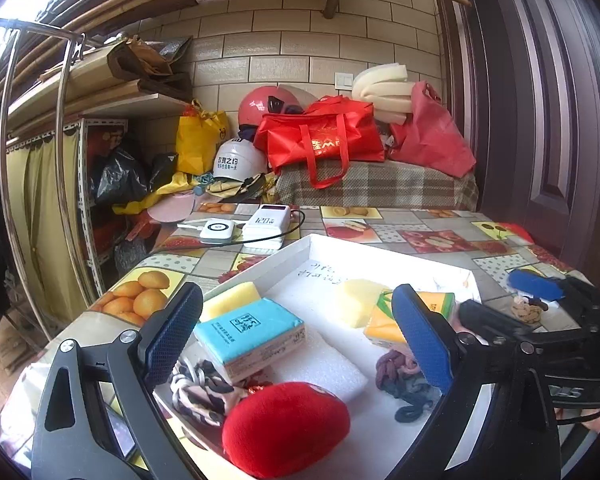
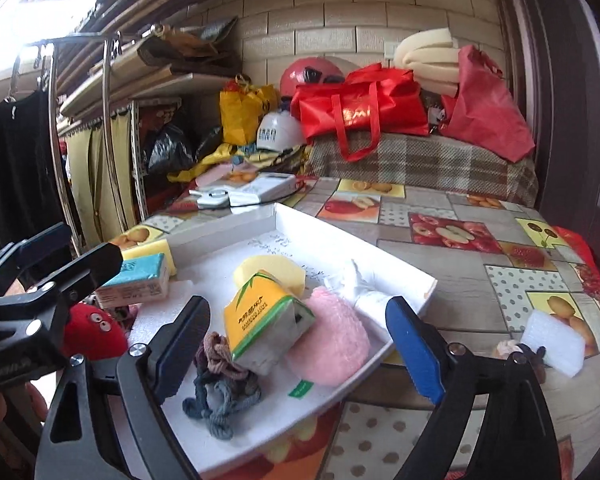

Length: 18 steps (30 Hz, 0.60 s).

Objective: Organize soft objects
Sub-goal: 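Withdraw both tools from the tray toward the foam block and rope knot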

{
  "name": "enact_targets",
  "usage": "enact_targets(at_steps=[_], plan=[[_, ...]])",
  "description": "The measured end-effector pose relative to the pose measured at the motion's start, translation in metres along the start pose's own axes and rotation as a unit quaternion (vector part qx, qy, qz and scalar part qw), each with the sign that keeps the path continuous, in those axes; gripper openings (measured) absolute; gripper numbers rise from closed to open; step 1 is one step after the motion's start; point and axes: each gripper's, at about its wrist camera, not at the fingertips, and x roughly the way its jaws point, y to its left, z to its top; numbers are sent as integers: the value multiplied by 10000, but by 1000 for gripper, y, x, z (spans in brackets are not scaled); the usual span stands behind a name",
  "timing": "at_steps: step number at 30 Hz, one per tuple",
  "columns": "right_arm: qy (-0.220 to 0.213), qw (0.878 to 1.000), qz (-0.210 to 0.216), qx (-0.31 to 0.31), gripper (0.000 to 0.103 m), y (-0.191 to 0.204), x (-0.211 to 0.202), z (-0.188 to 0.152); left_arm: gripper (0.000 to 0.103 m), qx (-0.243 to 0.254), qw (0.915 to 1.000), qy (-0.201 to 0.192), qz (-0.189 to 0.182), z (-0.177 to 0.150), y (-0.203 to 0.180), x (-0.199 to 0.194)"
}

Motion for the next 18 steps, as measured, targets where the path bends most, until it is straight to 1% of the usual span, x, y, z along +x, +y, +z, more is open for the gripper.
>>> enact_targets(at_steps=[1,3,5,8,10,12,13,14,16,18], plan=[[-136,9999,38,-33,103,-1,-9,-2,96,-20,10000,19,-42,-1,-2,-1],[-313,9993,28,-196,103,0,-24,-4,96,-91,9998,52,-185,-3,-5,-6],[-372,9985,5,-406,103,0,-38,-9,96,-105,9994,66,-324,-3,-11,-9],[-352,9984,-28,-446,103,-11,-55,-16,96,-4,9982,79,-596,-5,-23,-14],[-226,9991,-55,-359,103,-25,-63,-19,96,109,9968,77,-784,-5,-32,-18],[-51,9994,-302,-149,103,-47,-72,-24,96,229,9947,50,-1002,-5,-42,-22],[1,9988,-494,-36,103,-57,-76,-25,96,288,9934,38,-1106,-6,-47,-25],[80,9969,-782,97,103,-72,-81,-28,96,346,9924,31,-1180,-6,-51,-27],[224,9924,-1160,342,103,-102,-89,-32,96,527,9892,33,-1371,-7,-62,-30],[364,9892,-1272,634,103,-132,-98,-37,96,708,9858,45,-1520,-8,-73,-33]])
